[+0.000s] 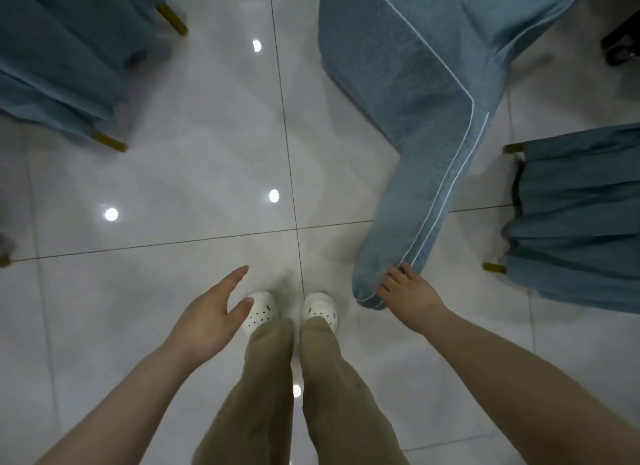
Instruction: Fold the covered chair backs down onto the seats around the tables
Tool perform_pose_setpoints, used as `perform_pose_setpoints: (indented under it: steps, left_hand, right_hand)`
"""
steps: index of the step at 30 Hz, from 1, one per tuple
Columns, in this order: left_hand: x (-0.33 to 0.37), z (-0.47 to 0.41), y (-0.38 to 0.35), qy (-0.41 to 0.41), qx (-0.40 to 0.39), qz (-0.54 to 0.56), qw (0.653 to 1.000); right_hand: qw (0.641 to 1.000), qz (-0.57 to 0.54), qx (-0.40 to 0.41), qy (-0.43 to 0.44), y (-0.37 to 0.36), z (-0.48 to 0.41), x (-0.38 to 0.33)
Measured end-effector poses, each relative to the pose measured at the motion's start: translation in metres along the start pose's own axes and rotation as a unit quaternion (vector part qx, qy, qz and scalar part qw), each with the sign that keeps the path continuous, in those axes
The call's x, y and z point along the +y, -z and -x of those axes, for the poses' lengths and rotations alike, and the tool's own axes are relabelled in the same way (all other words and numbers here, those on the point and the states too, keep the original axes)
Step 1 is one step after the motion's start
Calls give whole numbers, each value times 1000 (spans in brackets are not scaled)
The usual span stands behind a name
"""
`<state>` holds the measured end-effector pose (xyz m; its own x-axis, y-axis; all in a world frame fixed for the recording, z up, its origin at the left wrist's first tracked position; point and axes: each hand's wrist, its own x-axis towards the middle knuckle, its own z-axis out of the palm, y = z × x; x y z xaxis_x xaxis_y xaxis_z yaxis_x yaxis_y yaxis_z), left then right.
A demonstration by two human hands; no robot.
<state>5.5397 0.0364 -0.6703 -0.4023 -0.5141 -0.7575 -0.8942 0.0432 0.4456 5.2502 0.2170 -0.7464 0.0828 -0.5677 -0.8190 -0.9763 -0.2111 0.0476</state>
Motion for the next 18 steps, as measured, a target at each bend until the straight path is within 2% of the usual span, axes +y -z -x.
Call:
perform_pose_setpoints:
  steps: [4,8,11,18]
  left_hand:
    - [-11,-17,-14,-2,13,-1,1000]
    - [-22,-29,-26,-1,33,12,999]
    - [-25,-30,-31,1,21,16,1000]
    - [-10,0,-25,-3,14,23,1000]
  right_hand:
    - [993,110,-8,33,-19,-27,1]
    - [983,172,-7,67,-31,-44,1]
    - [978,180,-26,97,-28,-43,0]
    - [981,130,15,145,45,-42,-13]
